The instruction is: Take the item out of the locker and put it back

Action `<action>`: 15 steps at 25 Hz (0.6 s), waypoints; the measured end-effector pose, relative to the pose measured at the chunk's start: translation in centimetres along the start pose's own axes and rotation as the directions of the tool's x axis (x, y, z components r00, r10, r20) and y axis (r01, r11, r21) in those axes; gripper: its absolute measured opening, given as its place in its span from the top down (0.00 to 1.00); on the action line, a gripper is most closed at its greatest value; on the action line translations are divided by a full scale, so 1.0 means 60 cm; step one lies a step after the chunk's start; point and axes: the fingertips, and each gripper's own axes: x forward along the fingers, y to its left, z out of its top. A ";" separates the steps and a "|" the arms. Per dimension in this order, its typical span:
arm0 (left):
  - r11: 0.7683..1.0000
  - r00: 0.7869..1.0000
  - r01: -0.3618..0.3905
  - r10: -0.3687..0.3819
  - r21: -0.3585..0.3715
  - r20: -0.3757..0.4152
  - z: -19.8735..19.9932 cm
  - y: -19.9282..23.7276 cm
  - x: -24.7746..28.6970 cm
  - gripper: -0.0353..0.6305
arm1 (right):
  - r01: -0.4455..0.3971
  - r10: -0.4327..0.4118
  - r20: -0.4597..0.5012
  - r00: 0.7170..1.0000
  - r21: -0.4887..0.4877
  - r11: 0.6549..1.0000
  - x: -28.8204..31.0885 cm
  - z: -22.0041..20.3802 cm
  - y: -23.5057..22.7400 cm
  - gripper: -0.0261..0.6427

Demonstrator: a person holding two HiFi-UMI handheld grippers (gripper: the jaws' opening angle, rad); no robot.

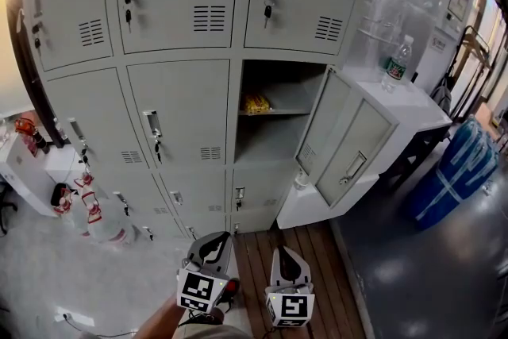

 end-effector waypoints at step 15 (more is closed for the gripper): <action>1.000 1.000 0.000 0.000 0.003 -0.005 -0.003 -0.006 0.005 0.91 | 0.008 -0.008 0.012 1.000 0.005 1.000 -0.002 0.003 -0.007 0.94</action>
